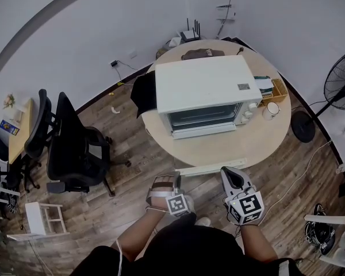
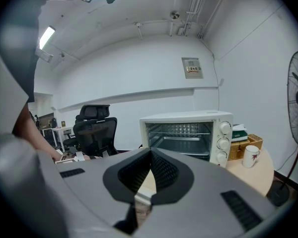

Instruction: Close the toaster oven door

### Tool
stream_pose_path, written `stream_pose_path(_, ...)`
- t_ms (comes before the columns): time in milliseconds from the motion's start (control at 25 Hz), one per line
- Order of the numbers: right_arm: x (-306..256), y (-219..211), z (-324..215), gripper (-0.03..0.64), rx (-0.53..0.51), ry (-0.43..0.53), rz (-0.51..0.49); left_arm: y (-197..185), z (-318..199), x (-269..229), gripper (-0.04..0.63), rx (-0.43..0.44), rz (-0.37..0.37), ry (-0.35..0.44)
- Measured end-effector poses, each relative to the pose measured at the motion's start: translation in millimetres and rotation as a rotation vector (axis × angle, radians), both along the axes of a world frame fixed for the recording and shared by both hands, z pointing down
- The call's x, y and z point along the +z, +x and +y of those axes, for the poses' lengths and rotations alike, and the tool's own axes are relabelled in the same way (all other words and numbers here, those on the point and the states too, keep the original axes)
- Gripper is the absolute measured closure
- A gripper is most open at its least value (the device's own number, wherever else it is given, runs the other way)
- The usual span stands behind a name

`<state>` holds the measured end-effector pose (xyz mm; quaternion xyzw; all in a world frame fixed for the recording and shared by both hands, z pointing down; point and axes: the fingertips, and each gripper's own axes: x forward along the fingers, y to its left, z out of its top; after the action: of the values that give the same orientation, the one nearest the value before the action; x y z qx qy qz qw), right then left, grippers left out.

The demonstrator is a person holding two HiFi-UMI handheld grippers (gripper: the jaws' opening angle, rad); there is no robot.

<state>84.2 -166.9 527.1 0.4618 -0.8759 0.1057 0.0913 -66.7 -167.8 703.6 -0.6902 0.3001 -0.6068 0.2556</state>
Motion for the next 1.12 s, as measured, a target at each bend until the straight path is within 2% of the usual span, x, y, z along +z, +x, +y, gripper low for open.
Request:
stream_pose_path(160,0.0,3.4,-0.8,0.620,0.006,0.001,-0.003,1.7,-5.0,-14.8,0.551,-0.018,0.052,0.051)
stream_pose_path(680,-6.4,6.9,-10.4,0.620,0.014,0.018,-0.003,-4.3,-51.0,-94.8,0.561,-0.063,0.091,0.224)
stream_pose_path(960,-12.7,0.2,-17.0,0.620,0.000,0.033,-0.005,-7.9,-76.8,-120.0,0.560,-0.085,0.117,0.267)
stream_pose_path(1120,-12.9,-3.2,-21.9,0.620,-0.001,0.033,-0.001,-8.9,-89.0,-129.6,0.558,-0.069,0.138,0.286)
